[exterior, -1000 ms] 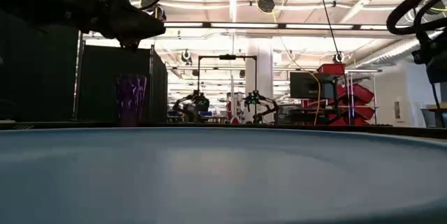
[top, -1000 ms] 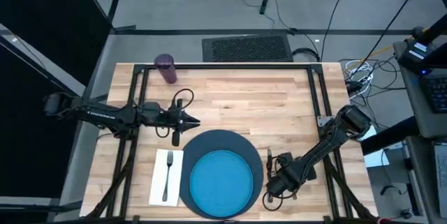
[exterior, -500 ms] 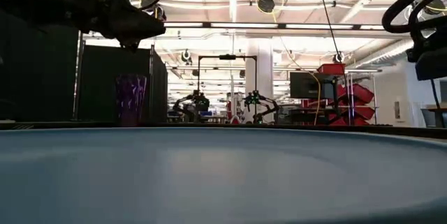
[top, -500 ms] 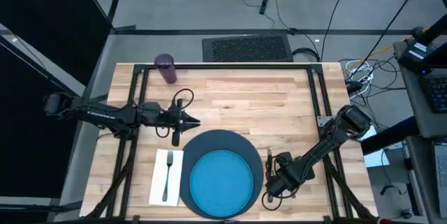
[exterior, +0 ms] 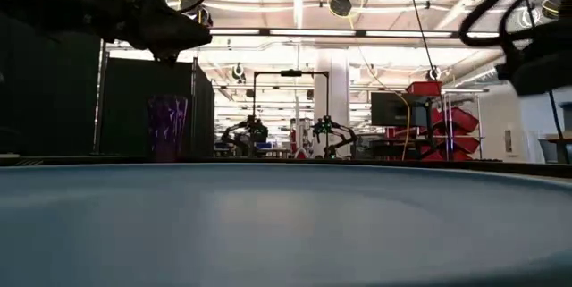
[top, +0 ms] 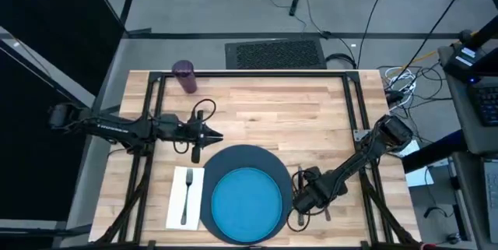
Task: Set table place
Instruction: Put the violet cup on the middle right of the table
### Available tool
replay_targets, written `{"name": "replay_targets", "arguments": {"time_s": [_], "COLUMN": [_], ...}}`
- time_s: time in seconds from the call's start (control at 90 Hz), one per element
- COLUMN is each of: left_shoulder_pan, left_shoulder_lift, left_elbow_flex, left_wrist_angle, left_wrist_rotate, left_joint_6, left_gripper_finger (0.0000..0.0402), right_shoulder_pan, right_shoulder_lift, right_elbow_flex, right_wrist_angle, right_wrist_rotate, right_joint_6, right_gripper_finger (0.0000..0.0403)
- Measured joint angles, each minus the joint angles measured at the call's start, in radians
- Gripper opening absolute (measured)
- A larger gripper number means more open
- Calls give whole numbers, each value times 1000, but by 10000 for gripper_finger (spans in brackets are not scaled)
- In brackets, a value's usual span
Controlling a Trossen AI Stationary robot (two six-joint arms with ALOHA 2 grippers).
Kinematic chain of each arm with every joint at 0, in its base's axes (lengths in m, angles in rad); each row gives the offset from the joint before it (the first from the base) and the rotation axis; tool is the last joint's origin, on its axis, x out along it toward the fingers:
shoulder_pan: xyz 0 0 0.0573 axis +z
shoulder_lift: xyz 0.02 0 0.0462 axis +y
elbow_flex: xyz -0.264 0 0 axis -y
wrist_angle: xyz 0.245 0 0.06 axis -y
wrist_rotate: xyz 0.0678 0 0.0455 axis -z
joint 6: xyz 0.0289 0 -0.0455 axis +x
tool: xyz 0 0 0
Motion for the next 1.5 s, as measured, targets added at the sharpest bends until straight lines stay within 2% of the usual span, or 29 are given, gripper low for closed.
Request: {"name": "replay_targets", "arguments": {"time_s": [0.422, 0.567, 0.711, 0.811, 0.967, 1.067, 1.178, 1.311, 1.5], "left_shoulder_pan": [0, 0, 0, 0, 0, 0, 0, 14, 99], "left_shoulder_lift": [0, -1, -1, -1, -1, -1, -1, -14, -166], "left_elbow_flex": [0, 0, 0, 0, 0, 0, 0, 0, 0], "left_wrist_angle": [0, 0, 1, 2, 15, 23, 4, -58, -159], "left_wrist_rotate": [0, 0, 0, 0, -10, -70, -245, -488, -520], "left_joint_6": [0, 0, 0, 1, 1, -2, -41, -43, -17], "left_gripper_finger": [47, 47, 47, 47, 47, 47, 47, 47, 47], "right_shoulder_pan": [-65, -79, -111, -153, -225, -283, -386, -538, -725], "right_shoulder_lift": [-38, -39, -39, -39, -39, -39, -39, -24, 0], "right_elbow_flex": [196, 276, 293, 293, 293, 293, 293, 292, 293], "right_wrist_angle": [-198, -211, -98, -6, 197, 335, 429, 509, 768], "right_wrist_rotate": [43, 154, 271, 407, 779, 918, 899, 734, 434], "right_joint_6": [-277, -419, -642, -827, -1092, -1247, -1378, -1493, -1636], "right_gripper_finger": [160, 160, 160, 160, 160, 160, 160, 160, 160]}}
